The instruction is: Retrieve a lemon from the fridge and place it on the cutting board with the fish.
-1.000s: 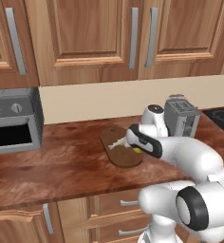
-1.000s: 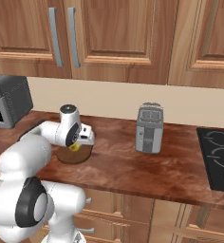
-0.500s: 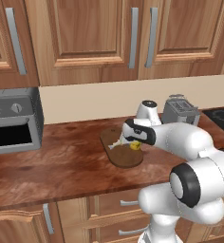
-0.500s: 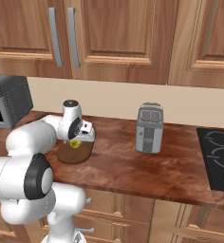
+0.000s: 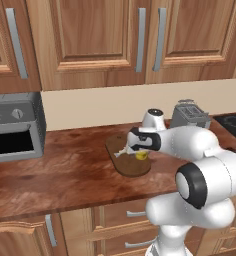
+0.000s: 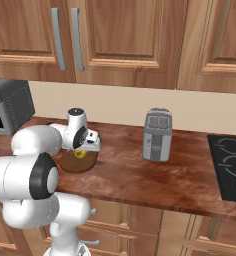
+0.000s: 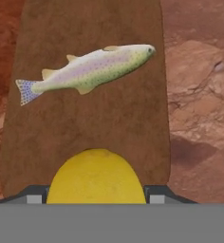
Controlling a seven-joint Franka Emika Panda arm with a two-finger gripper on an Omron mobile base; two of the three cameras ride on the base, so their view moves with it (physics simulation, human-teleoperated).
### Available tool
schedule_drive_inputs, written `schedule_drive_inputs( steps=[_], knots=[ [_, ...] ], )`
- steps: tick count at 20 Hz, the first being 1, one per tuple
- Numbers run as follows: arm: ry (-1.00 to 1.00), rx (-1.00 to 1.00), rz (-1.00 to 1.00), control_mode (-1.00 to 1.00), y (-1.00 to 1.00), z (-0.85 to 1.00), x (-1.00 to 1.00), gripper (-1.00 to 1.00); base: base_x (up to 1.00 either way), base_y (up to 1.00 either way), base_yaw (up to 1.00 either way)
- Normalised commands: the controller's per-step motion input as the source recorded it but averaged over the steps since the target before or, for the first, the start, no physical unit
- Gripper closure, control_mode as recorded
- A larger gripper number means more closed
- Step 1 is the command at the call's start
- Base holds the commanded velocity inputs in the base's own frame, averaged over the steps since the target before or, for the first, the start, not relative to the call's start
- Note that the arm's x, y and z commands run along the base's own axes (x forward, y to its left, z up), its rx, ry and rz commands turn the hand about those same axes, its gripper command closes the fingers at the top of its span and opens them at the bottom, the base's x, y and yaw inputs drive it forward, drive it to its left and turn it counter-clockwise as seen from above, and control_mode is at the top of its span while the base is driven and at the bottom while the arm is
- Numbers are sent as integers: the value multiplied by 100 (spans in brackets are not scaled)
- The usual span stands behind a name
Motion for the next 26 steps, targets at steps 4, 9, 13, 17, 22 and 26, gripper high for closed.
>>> schedule_drive_inputs(
  steps=[4,9,13,17,22,26],
  knots=[
    [0,0,0,-100,1,-31,14,100,0,0,0],
    [0,0,0,-100,4,-18,7,100,0,0,0],
    [0,0,0,-100,5,-4,0,100,0,0,0],
    [0,0,0,-100,8,-5,0,100,0,0,0],
    [0,0,0,-100,3,-1,0,-100,0,0,0],
    [0,0,0,-100,0,0,0,-100,0,0,0]
  ],
)
